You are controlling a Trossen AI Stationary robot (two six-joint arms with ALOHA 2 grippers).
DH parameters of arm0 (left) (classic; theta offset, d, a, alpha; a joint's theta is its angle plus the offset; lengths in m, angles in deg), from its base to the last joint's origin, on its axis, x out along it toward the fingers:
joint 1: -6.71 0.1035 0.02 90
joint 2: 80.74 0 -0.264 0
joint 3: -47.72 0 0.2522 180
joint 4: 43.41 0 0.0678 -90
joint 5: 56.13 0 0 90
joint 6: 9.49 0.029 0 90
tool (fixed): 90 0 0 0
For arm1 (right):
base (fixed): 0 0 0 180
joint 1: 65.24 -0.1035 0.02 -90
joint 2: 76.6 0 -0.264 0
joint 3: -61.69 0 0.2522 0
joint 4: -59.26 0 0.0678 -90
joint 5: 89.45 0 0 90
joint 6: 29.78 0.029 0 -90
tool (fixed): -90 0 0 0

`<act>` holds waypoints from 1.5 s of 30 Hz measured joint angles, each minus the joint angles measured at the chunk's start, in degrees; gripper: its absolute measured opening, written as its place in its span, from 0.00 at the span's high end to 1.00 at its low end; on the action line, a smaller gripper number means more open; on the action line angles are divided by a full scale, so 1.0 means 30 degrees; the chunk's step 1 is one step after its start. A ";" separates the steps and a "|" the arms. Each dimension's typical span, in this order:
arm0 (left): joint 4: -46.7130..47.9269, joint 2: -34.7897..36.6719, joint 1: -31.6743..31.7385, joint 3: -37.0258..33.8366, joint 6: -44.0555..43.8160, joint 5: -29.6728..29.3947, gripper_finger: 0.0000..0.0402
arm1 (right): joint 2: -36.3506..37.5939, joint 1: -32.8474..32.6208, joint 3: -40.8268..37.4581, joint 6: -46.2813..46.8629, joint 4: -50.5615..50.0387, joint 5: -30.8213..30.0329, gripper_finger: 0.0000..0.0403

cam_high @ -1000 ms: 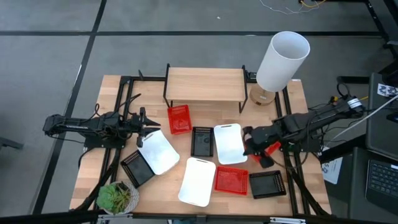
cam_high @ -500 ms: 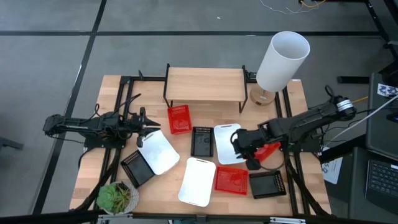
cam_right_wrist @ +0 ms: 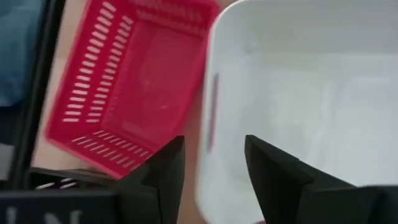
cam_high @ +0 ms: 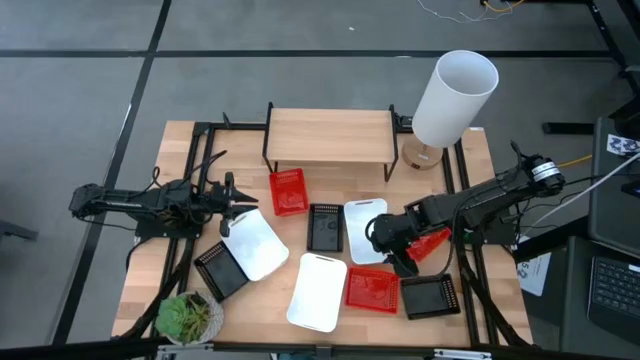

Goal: Stack baskets on shelf by color
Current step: Put the top right white bin on the shelf

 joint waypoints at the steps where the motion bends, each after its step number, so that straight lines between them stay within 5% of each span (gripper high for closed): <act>1: 0.0000 0.0000 0.0000 0.0000 0.0000 -0.0006 0.82 | -0.0127 -0.0087 0.0000 0.0072 -0.0149 0.0000 0.59; 13: 0.0007 0.0002 0.0000 0.0000 0.0000 0.0001 0.82 | -0.1817 -0.0984 -0.0015 0.0079 -0.1301 -0.1256 0.62; 23: 0.0007 0.0000 0.0000 0.0000 0.0007 -0.0002 0.82 | -0.1817 -0.0976 -0.0012 -0.0060 -0.1349 -0.3131 0.95; 26: 0.0007 0.0001 0.0000 0.0000 0.0007 -0.0006 0.82 | -0.1817 -0.1070 0.0304 -0.0349 -0.1583 -0.3484 0.98; 40: 0.0007 0.0006 0.0000 0.0000 0.0007 0.0000 0.82 | -0.1810 -0.2140 0.8735 0.0438 -0.9164 -0.3066 1.00; 45: 0.0007 0.0007 0.0000 0.0000 0.0007 0.0001 0.82 | -0.1803 -0.2415 1.1538 -0.1370 -1.0479 -0.6448 1.00</act>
